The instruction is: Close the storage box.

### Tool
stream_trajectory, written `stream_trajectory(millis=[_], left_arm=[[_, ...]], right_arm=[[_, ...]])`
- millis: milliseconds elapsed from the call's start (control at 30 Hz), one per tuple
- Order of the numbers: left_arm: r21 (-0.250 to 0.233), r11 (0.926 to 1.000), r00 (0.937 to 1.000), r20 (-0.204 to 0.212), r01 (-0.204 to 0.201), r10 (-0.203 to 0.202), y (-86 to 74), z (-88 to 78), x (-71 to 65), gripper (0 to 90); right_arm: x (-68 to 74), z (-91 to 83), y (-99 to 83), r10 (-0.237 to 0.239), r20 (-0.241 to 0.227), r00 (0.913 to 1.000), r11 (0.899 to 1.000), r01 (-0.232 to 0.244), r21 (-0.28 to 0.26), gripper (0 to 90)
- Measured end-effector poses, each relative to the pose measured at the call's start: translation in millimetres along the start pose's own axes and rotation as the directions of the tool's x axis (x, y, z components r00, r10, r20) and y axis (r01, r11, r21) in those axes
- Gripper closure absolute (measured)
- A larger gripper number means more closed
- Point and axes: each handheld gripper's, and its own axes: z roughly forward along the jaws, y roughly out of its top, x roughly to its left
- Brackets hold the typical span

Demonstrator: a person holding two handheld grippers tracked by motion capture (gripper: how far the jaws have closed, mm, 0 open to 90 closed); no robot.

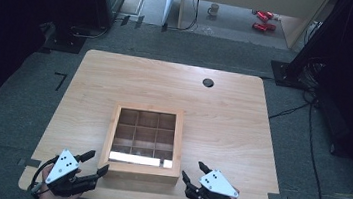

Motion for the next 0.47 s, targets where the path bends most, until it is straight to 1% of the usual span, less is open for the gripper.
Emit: stream_trajectory(millis=[33,67,100,167,267,300,333,367,400,467], left_arm=[[-0.003,1.0000,1.0000,-0.005,-0.001,0.001,2.0,-0.5,1.5,34.3],[-0.007,1.0000,1.0000,-0.007,0.000,0.000,3.3,-0.7,2.5,34.3],[-0.009,1.0000,0.9999,-0.012,-0.004,0.004,5.1,-0.9,4.0,34.2],[-0.013,0.9999,0.9997,-0.025,-0.006,0.006,8.9,-1.1,7.0,34.0],[-0.029,0.9996,0.9995,-0.033,0.002,-0.003,14.5,-1.6,11.9,33.8],[-0.031,0.9995,0.9994,-0.035,0.002,-0.003,16.3,-1.7,13.5,33.8],[-0.033,0.9994,0.9992,-0.039,0.001,-0.003,17.9,-1.6,14.7,33.8],[-0.035,0.9994,0.9990,-0.045,-0.003,0.002,19.8,-1.5,16.4,33.8],[-0.035,0.9994,0.9989,-0.047,-0.005,0.003,20.9,-1.3,17.6,33.8],[-0.039,0.9992,0.9985,-0.055,-0.003,0.001,23.3,-1.1,20.7,33.7]], right_arm=[[-9.4,-1.2,3.0,0.005,0.026,0.9997,1.000,-0.005,-0.002,40.3],[-9.4,-1.2,3.0,0.005,0.026,0.9997,1.000,-0.005,-0.002,40.3],[-12.6,-1.8,4.0,0.010,0.032,0.9994,1.000,-0.009,-0.006,40.3],[-20.6,-3.4,7.1,0.017,0.053,0.9984,1.000,-0.016,-0.015,40.3],[-32.2,-5.4,11.7,0.017,0.082,0.9965,1.000,-0.015,-0.024,40.2],[-39.6,-6.1,14.4,0.017,0.099,0.9950,1.000,-0.015,-0.027,40.3],[-39.6,-6.1,14.4,0.017,0.099,0.9950,1.000,-0.015,-0.027,40.3],[-47.1,-6.2,17.0,0.016,0.114,0.9933,0.999,-0.013,-0.029,40.3],[-47.1,-6.2,17.0,0.016,0.114,0.9933,0.999,-0.013,-0.029,40.3],[-51.9,-6.6,19.1,0.014,0.125,0.9921,1.000,-0.010,-0.030,40.2]])
